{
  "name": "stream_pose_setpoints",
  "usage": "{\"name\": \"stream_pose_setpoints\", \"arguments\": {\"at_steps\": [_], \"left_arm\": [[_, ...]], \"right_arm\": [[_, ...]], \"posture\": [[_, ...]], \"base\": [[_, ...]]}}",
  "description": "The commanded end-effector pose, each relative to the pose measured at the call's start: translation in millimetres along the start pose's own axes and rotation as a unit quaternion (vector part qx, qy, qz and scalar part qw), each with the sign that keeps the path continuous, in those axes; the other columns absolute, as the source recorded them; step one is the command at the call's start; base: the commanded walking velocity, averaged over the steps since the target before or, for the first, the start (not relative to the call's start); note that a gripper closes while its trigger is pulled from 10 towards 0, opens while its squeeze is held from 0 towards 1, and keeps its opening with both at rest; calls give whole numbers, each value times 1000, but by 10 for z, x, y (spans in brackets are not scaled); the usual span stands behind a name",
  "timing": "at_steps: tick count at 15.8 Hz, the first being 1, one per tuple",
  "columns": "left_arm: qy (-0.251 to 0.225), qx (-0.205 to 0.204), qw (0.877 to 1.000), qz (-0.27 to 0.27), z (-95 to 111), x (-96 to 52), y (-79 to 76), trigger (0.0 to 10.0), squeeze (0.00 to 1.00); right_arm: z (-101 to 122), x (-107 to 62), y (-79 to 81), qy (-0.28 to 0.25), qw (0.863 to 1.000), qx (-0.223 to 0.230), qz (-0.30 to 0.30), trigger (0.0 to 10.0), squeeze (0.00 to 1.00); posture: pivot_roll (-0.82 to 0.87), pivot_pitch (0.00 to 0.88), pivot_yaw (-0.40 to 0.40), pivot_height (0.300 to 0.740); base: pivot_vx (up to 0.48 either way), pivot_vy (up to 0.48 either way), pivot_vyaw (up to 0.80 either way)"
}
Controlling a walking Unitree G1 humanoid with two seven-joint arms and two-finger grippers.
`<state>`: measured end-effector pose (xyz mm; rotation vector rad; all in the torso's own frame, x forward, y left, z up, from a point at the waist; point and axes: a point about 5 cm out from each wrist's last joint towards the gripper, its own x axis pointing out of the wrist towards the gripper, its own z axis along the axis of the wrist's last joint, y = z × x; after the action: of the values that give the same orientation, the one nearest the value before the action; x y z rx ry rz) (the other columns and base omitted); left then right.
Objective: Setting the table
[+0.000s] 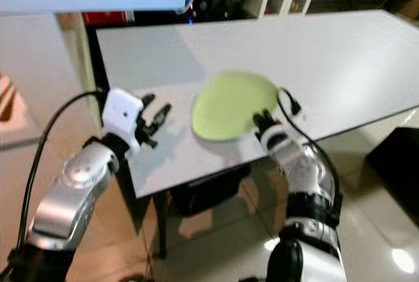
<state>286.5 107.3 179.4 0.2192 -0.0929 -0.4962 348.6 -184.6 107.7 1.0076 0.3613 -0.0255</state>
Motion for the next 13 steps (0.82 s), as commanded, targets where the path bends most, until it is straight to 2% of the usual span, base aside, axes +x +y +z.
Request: {"name": "stream_pose_setpoints", "arguments": {"at_steps": [1, 5, 7, 9, 11, 13], "left_arm": [[-2, -5, 999, -47, 41, -35, -97, 10000, 0], [18, -15, 997, -78, 32, -138, -123, 10000, 0], [27, -15, 997, -64, 24, -186, -72, 10000, 0], [36, -1, 998, -43, 34, -174, -39, 10000, 0], [33, -5, 999, -21, 66, -188, -4, 10000, 0], [30, -8, 999, -26, 118, -215, -9, 10000, 0]], "right_arm": [[110, 75, 68, -12, 1000, -9, 1, 10000, 0], [52, 182, -20, 7, 999, 33, -24, 10000, 0], [59, 242, 67, 8, 1000, 21, -21, 10000, 0], [68, 278, 133, 4, 1000, 25, -17, 10000, 0], [47, 309, 175, 6, 1000, 16, -18, 10000, 0], [-13, 353, 264, 15, 1000, 9, -20, 10000, 0]], "posture": [[67, 0, -74, 740], [70, 0, -89, 740], [60, 0, -57, 740], [77, 0, -51, 740], [88, 0, -48, 740], [94, 10, -40, 740]], "base": [[0, 0, 0], [0, 0, 0], [0, 0, 0], [0, 0, 0], [0, 0, 0], [0, 0, 0]]}}
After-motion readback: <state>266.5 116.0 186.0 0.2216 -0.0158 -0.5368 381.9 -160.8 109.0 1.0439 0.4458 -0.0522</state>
